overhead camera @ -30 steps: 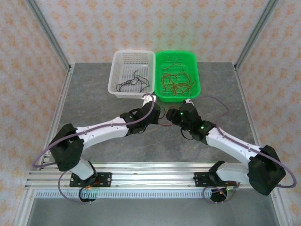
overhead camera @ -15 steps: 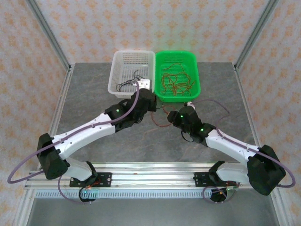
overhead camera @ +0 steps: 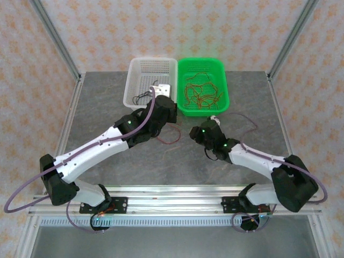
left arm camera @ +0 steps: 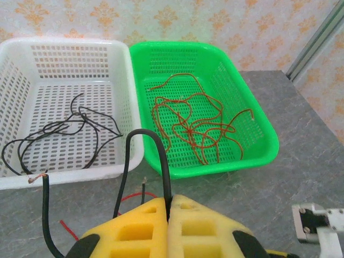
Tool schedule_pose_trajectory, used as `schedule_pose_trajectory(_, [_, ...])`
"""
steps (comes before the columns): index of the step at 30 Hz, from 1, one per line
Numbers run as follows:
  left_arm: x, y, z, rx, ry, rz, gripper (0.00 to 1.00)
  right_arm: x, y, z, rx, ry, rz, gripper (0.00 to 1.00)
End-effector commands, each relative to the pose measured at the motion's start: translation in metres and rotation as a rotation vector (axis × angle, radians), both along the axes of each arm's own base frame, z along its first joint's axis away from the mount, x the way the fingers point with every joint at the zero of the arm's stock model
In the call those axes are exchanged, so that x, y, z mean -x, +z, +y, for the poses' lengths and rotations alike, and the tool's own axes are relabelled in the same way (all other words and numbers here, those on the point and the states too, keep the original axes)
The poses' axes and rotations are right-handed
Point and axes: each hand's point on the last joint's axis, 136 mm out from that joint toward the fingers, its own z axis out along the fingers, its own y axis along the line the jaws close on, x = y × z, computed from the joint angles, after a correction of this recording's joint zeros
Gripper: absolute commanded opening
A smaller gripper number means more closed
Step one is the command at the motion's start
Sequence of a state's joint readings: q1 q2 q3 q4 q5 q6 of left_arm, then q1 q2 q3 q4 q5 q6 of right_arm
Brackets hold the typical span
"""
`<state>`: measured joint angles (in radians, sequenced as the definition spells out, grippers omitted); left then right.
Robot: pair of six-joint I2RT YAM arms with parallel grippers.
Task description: Untangle the cables
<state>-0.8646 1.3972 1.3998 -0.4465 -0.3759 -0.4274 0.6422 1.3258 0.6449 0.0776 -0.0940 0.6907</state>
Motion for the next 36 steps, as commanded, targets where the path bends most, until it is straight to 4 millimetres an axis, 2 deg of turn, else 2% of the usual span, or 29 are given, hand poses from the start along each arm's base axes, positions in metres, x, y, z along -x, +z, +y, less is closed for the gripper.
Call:
schedule_pose_trajectory(1, [0.009,0.019,0.010,0.008,0.009,-0.032,0.00,-0.012,0.033,0.037,-0.037,0.192,-0.138,0.49])
schedule_pose_trajectory(4, [0.009,0.018,0.011,0.004,0.011,-0.030,0.00,-0.006,0.040,0.054,0.087,0.396,-0.252,0.50])
schedule_pose_trajectory(9, [0.009,0.022,0.012,0.005,0.015,-0.033,0.00,-0.012,0.046,0.053,0.313,0.537,-0.399,0.52])
schedule_pose_trajectory(15, [0.010,0.028,0.013,0.023,0.018,-0.041,0.00,-0.016,0.049,0.074,0.395,0.710,-0.495,0.55])
schedule_pose_trajectory(26, [0.010,0.034,0.014,0.032,0.026,-0.049,0.00,-0.045,0.031,0.095,0.433,0.731,-0.496,0.51])
schedule_pose_trajectory(32, [0.002,0.036,0.027,-0.042,0.105,-0.065,0.00,-0.029,0.025,0.083,0.355,0.670,-0.482,0.51])
schedule_pose_trajectory(36, [-0.015,0.034,0.036,-0.097,0.165,-0.065,0.00,-0.009,0.021,0.068,0.292,0.621,-0.462,0.51])
